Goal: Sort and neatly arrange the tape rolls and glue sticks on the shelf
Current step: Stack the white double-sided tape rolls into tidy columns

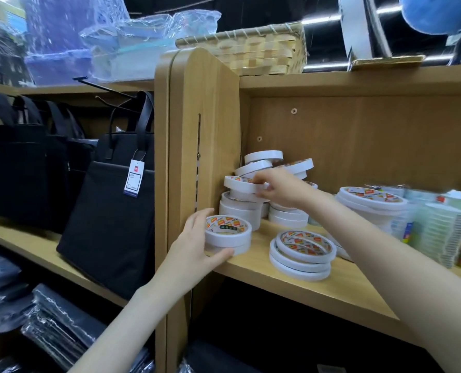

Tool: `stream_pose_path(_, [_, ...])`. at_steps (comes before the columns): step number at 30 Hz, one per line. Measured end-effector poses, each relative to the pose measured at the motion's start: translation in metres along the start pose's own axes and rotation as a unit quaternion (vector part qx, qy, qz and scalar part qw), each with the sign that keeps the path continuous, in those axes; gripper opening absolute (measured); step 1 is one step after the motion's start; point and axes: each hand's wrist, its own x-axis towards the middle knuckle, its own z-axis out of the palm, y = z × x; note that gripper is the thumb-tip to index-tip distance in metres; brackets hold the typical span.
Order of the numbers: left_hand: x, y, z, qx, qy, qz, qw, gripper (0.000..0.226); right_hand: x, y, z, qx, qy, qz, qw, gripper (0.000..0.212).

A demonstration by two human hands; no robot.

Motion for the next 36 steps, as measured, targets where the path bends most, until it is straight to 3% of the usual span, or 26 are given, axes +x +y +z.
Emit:
stream_pose_path(4, [0.000, -0.001, 0.001, -0.026, 0.019, -0.018, 0.999, 0.090, 0.003, 0.003, 0.002, -0.025, -0.023, 0.000, 0.999, 0.023])
stream_pose_path(8, [-0.005, -0.001, 0.004, -0.058, 0.042, -0.026, 0.997, 0.097, -0.002, -0.001, -0.007, -0.009, 0.004, -0.025, 1.000, 0.018])
stream_pose_path(13, [-0.006, -0.003, 0.009, -0.075, 0.062, -0.033, 0.995, 0.103, -0.036, -0.010, -0.020, 0.102, 0.053, -0.086, 0.990, 0.016])
stream_pose_path(16, [-0.007, -0.004, 0.010, -0.098, 0.080, -0.039, 0.991, 0.108, -0.053, -0.017, -0.003, 0.102, 0.001, -0.135, 0.986, 0.015])
stream_pose_path(21, [-0.011, 0.000, 0.008, -0.100, 0.076, -0.024, 0.992, 0.107, -0.057, -0.023, 0.000, 0.136, -0.041, -0.108, 0.984, 0.015])
stream_pose_path(25, [-0.011, 0.006, 0.004, -0.081, 0.069, 0.022, 0.994, 0.095, -0.058, -0.028, -0.003, 0.189, -0.091, -0.065, 0.975, 0.015])
stream_pose_path(29, [-0.007, 0.008, 0.001, -0.032, 0.053, 0.030, 0.998, 0.069, -0.052, -0.024, 0.006, 0.170, -0.024, -0.040, 0.984, 0.020])
stream_pose_path(32, [-0.004, 0.008, -0.003, 0.003, 0.076, 0.044, 0.996, 0.051, -0.051, -0.018, 0.001, 0.183, -0.026, -0.029, 0.982, 0.025])
stream_pose_path(36, [0.010, 0.016, -0.019, 0.039, 0.097, 0.091, 0.990, 0.037, -0.026, -0.001, -0.029, 0.092, 0.104, -0.008, 0.990, 0.024])
